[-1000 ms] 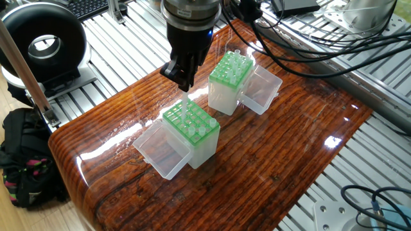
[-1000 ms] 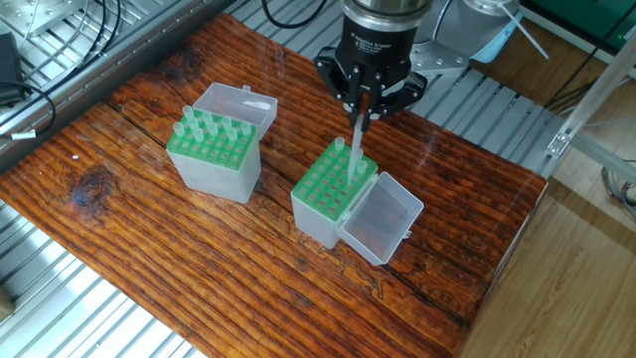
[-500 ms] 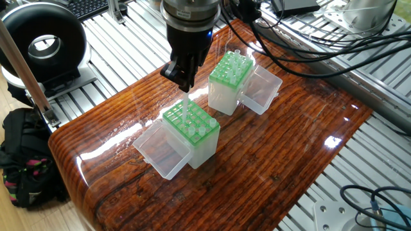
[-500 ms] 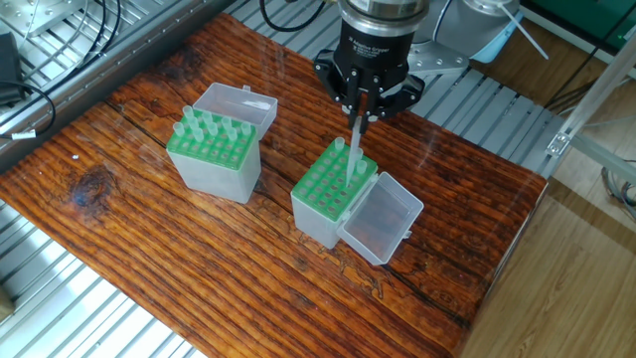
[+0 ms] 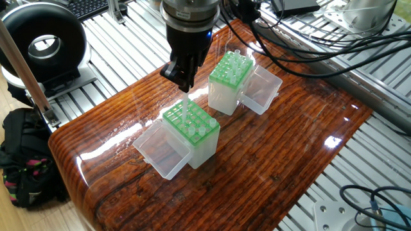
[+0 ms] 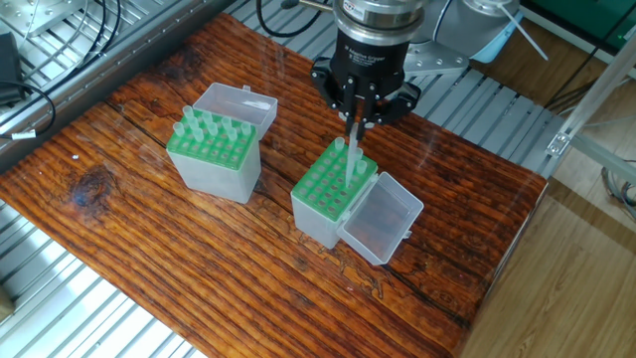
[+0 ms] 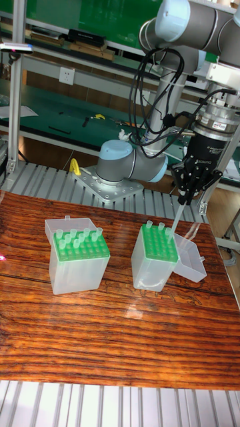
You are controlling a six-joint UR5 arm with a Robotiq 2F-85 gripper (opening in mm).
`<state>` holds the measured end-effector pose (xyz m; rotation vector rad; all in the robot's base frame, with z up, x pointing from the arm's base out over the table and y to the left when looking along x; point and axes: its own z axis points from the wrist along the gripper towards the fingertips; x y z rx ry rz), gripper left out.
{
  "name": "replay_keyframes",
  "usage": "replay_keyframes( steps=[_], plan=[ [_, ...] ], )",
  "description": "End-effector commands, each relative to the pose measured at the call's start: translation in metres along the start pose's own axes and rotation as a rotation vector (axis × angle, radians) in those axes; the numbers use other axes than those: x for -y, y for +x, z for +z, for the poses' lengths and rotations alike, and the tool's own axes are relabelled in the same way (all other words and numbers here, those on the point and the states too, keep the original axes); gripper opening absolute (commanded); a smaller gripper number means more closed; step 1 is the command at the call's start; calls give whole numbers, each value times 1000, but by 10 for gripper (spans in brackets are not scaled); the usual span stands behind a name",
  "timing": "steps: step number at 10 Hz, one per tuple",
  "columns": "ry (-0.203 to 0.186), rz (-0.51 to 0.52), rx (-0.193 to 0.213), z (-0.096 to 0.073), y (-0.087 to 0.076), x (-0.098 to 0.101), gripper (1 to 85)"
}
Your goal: Transfer all large pipette tips from one holder to another
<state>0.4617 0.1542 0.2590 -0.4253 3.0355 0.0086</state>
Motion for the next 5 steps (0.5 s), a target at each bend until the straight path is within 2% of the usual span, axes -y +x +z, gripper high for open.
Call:
replay_keyframes(
  steps=[1,5],
  plan=[
    [-16,-5,-12,-1,2,-3,243],
    [-25,-6,-15,-2,2,-2,250]
  ],
)
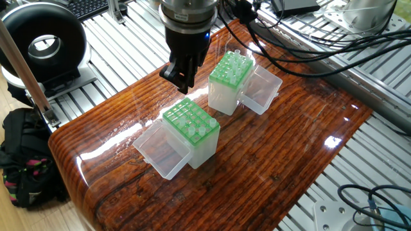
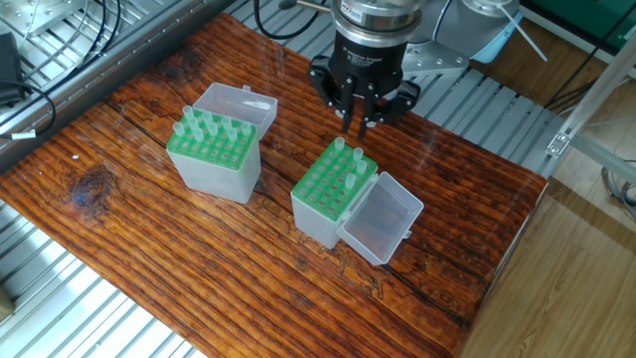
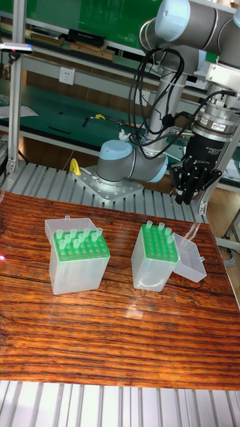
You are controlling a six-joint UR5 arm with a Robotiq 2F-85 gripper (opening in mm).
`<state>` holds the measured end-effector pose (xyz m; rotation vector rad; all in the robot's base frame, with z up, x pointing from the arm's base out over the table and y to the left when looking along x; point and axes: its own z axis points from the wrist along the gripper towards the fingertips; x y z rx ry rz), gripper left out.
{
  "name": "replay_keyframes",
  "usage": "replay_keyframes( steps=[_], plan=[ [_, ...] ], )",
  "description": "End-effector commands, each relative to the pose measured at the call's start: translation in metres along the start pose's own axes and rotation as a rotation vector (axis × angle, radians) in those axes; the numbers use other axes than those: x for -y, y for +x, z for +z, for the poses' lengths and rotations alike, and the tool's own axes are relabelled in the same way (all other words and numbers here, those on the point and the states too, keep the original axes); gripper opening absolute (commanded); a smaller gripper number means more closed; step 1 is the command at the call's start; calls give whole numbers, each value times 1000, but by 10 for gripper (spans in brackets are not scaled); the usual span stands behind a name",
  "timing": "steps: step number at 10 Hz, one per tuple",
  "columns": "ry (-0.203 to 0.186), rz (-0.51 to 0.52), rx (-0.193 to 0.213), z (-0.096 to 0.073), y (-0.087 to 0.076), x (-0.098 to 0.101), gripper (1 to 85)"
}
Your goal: Transfer all large pipette tips from one holder to another
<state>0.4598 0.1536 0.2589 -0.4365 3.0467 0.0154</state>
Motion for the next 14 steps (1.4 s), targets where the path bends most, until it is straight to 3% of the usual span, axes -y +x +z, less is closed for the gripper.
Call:
replay_keyframes(
  steps=[1,3,5,9,11,12,13,14],
  plan=[
    [-22,-3,-3,-5,0,-1,250],
    [-19,-20,-9,-10,-1,11,243],
    [-9,-52,-4,-5,-4,32,230],
    [48,-152,4,17,-13,105,227],
    [74,-185,20,37,-19,134,227],
    [79,-194,30,42,-21,139,227],
    [51,-195,27,42,-20,132,237],
    [37,-179,4,42,-13,129,240]
  ],
)
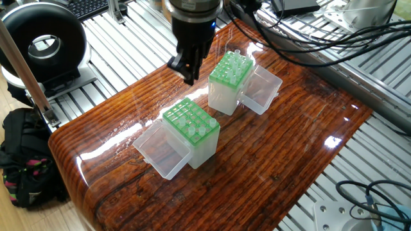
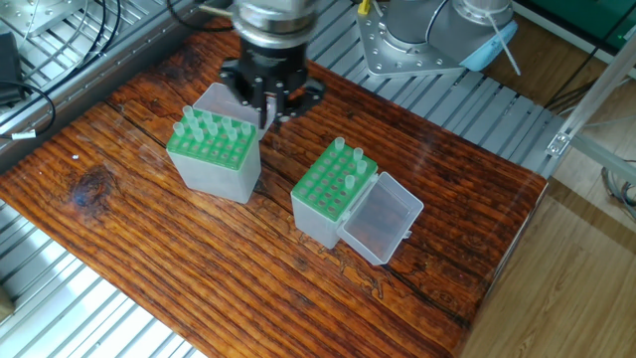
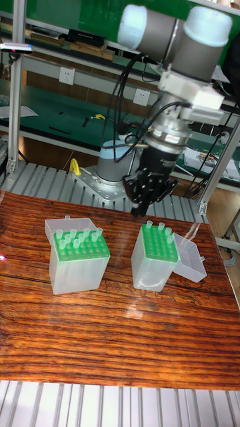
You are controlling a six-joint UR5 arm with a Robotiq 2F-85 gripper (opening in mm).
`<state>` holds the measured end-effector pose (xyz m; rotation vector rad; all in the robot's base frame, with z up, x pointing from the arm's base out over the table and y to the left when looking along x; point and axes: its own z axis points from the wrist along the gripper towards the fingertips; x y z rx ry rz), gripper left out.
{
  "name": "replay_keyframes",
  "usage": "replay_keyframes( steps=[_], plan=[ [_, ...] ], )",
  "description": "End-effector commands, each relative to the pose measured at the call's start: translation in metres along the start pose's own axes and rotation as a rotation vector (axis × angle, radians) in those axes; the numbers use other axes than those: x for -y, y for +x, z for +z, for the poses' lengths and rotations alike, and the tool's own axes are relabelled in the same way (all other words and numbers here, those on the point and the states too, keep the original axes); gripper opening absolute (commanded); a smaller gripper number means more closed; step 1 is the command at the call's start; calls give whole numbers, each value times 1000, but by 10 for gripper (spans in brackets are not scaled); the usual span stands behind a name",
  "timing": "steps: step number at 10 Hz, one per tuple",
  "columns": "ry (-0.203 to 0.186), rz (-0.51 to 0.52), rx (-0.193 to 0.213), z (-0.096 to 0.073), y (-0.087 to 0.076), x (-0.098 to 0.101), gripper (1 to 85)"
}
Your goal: Transfer all large pipette tips from one holder to another
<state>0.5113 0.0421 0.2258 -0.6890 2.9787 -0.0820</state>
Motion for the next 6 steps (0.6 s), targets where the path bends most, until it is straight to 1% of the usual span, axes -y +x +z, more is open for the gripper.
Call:
replay_keyframes(
  steps=[1,2,3,4,5,6],
  plan=[
    [-45,47,-32,8,11,1,240],
    [-38,109,-47,8,15,2,240],
    [-18,171,-53,8,17,7,233],
    [-26,221,-43,8,14,5,223],
    [-11,222,-21,9,8,9,210],
    [1,199,-24,16,9,24,210]
  ],
)
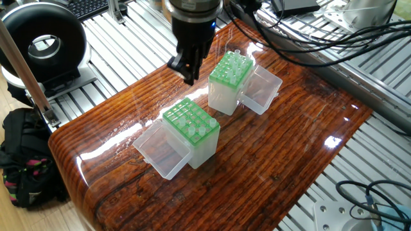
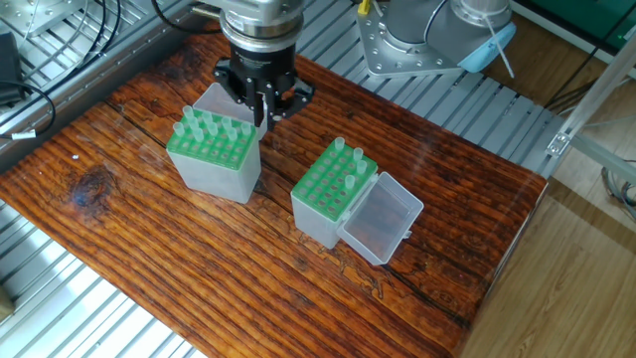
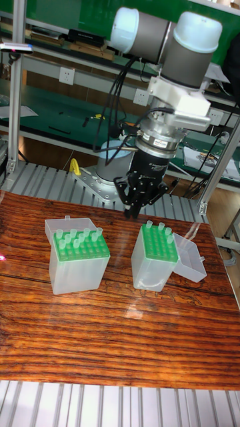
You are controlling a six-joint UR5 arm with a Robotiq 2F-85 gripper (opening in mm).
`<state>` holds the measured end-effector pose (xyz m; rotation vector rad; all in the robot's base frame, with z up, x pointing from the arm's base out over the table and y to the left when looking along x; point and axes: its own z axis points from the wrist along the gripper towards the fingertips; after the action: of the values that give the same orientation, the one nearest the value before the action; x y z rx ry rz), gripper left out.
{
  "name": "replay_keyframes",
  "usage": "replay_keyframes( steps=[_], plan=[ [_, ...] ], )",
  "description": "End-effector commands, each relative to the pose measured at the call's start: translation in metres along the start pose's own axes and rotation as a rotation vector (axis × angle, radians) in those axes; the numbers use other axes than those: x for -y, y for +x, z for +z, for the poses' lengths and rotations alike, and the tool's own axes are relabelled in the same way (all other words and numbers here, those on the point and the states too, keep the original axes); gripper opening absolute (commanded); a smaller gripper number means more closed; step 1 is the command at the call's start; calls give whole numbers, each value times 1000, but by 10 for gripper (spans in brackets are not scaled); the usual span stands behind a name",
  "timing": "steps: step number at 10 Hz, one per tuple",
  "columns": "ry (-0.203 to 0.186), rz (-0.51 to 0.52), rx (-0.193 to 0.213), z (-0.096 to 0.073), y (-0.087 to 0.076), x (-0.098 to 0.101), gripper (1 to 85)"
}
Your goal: Transfer all large pipette tips from one holder to another
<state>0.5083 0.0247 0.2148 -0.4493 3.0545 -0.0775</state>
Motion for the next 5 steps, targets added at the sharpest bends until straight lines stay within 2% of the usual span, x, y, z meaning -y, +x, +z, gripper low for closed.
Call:
replay_keyframes(
  steps=[1,3,5],
  plan=[
    [10,5,12,13,-8,31,210],
    [5,-28,13,21,-12,54,213],
    [5,-36,13,29,-13,60,213]
  ],
)
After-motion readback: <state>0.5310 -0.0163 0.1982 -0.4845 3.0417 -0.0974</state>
